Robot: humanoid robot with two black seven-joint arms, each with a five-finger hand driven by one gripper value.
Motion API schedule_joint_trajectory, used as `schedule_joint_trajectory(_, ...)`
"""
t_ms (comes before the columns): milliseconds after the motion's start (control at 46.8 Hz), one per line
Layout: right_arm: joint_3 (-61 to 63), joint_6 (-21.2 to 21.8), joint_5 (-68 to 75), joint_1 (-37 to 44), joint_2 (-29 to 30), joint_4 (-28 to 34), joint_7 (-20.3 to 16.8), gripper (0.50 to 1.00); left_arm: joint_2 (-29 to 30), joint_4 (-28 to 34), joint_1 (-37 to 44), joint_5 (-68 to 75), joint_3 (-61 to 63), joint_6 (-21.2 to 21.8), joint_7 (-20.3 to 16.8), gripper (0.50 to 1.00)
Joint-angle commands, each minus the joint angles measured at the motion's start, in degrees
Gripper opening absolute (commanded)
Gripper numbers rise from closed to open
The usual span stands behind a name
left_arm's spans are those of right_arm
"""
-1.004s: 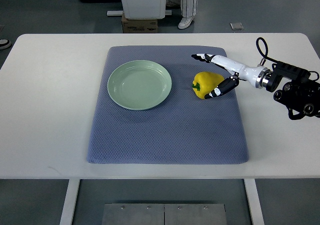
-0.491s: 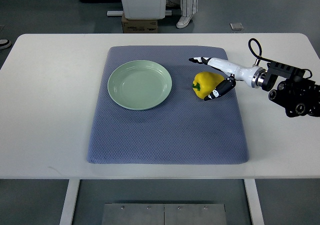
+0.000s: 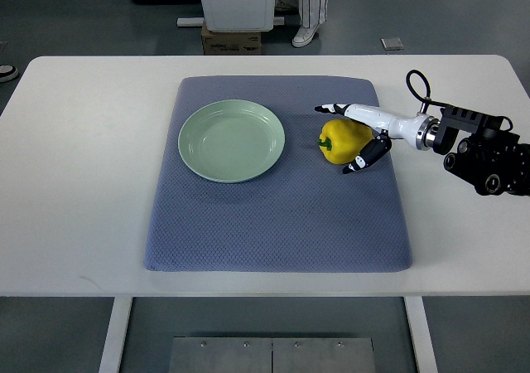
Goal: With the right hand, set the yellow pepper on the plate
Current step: 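Lower the right hand around the yellow pepper and close fingers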
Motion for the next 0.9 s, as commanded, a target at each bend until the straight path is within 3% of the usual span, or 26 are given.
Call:
schedule_joint_trajectory(0,-0.13,-0.36,0.00,-0.08,0.26,-0.03,0.00,0.993,0.00,-0.04,0.00,-0.02,0.00,0.00,0.00,1.000)
schedule_joint_trajectory(491,-1.36,-0.98,0.00,0.01,0.78,-0.56,0.00,0.864,0.00,0.05,0.00,0.06,0.00,0.00,0.00,1.000)
schedule_joint_trajectory(555,-1.36,-0.98,0.00,0.01,0.70,-0.65,0.00,0.816,0.00,0.05,0.00,-0.02,0.00,0.00,0.00,1.000)
schedule_joint_trajectory(619,-1.36,-0.98,0.00,0.01,0.70,-0.65,0.00,0.734,0.00,0.05,0.00,0.06,0.00,0.00,0.00,1.000)
schedule_joint_trajectory(705,-1.36,-0.89,0.00,0.01,0.70,-0.65,0.00,0.605,0.00,-0.04,0.00,-0.02,0.00,0.00,0.00,1.000)
schedule_joint_trajectory(748,-1.36,-0.89,0.00,0.19,0.70,-0.65,0.00,0.500,0.00,-0.04,0.00,0.06,0.00,0.00,0.00,1.000)
schedule_joint_trajectory(876,-1.36,-0.89,0.00,0.45,0.70,-0.56,0.00,0.500,0.00,-0.04,0.00,0.06,0.00,0.00,0.00,1.000)
